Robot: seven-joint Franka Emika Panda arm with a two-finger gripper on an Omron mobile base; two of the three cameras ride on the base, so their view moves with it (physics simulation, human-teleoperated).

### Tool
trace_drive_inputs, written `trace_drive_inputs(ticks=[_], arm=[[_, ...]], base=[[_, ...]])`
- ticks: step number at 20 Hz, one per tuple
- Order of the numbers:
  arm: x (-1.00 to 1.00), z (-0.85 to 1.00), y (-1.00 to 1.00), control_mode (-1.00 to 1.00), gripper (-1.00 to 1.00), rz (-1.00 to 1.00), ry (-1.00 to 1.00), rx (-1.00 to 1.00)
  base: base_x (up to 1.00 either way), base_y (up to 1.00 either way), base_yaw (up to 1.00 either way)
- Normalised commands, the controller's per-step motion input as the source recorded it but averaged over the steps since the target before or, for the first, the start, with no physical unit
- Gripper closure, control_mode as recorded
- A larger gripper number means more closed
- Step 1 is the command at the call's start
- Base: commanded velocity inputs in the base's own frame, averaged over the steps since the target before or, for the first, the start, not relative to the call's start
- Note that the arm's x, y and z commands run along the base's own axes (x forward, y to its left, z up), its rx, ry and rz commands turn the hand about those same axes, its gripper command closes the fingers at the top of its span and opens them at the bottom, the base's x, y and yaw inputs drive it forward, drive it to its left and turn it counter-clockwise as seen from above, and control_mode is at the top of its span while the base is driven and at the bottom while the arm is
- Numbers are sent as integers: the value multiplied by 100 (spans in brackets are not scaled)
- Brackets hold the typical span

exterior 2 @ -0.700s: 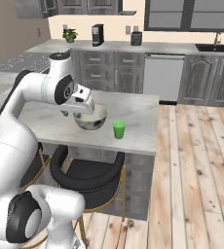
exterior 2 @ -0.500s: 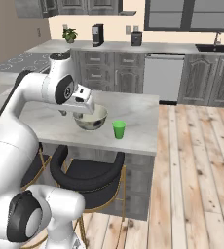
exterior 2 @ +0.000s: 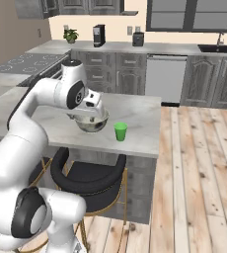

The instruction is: Place the cup inside the bowl on the dining table and move the bowl to any counter.

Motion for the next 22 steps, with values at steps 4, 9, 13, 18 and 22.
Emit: trace_drive_inputs(ticks=[4, 9, 13, 18, 22], arm=[[34, -15, -48, -100, -100, 0, 0, -1], [29, -6, -51, -100, -100, 0, 0, -1], [24, -1, -37, -100, -100, 0, 0, 0], [28, -4, -31, -100, -100, 0, 0, 0], [44, -4, -23, -100, -100, 0, 0, 0]], base=[[0, 0, 0], [0, 0, 0], [0, 0, 0], [0, 0, 0], [0, 0, 0]])
